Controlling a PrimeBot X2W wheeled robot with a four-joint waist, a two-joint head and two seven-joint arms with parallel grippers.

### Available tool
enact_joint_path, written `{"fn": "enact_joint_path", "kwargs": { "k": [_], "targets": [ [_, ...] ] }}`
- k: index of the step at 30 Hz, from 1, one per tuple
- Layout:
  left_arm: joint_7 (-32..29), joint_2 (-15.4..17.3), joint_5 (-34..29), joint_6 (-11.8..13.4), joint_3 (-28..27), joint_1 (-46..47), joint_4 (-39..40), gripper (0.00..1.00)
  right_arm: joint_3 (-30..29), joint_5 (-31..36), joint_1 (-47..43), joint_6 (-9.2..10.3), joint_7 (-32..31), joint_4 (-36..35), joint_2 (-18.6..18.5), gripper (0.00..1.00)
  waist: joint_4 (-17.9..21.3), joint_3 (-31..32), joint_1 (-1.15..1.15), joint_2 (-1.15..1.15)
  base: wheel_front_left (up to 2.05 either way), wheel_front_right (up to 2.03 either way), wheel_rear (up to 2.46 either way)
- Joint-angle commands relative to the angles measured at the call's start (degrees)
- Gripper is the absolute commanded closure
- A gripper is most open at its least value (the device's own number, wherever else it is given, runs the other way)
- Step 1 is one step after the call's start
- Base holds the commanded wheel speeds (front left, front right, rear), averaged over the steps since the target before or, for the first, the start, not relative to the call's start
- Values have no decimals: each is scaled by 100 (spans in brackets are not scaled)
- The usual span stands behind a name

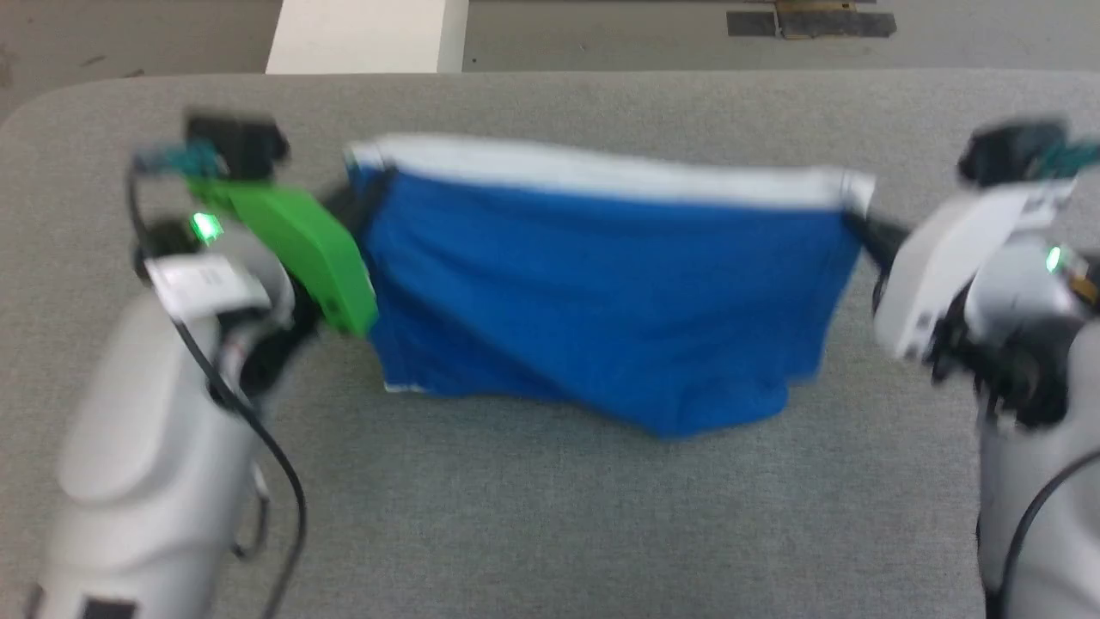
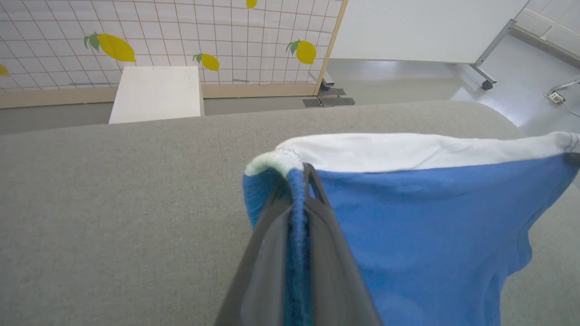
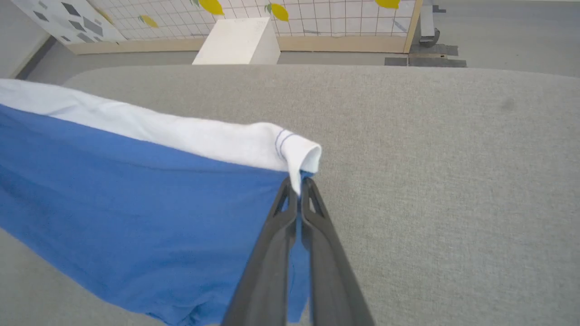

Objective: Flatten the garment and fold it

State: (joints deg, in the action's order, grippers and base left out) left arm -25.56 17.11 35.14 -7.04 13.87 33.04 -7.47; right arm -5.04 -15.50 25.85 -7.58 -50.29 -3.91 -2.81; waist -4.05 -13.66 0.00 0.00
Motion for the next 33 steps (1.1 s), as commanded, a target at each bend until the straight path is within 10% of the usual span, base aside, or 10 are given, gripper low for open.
{"fn": "enact_joint_path", "kwargs": {
  "k": [1, 18, 25, 33],
  "targets": [
    [4, 196, -4, -31, 11, 468, -82, 100, -133, -238, 477, 9, -46, 210, -7, 100, 88, -144, 0, 0, 0, 0, 0],
    [1827, 833, -111, -44, 416, 4117, -1663, 100, -211, -391, 5398, 9, 2203, 3624, -7, 100, 483, -1068, 0, 0, 0, 0, 0],
    [2766, 987, 476, -44, 858, 3868, -1798, 100, 51, -636, 5302, 9, 2819, 3964, -7, 100, 451, -1023, 0, 0, 0, 0, 0],
    [3609, 1386, 1211, -44, 1190, 1814, -1109, 100, 404, -1103, 3194, 9, 2614, 2892, -7, 100, 426, -475, 0, 0, 0, 0, 0]
  ]
}}
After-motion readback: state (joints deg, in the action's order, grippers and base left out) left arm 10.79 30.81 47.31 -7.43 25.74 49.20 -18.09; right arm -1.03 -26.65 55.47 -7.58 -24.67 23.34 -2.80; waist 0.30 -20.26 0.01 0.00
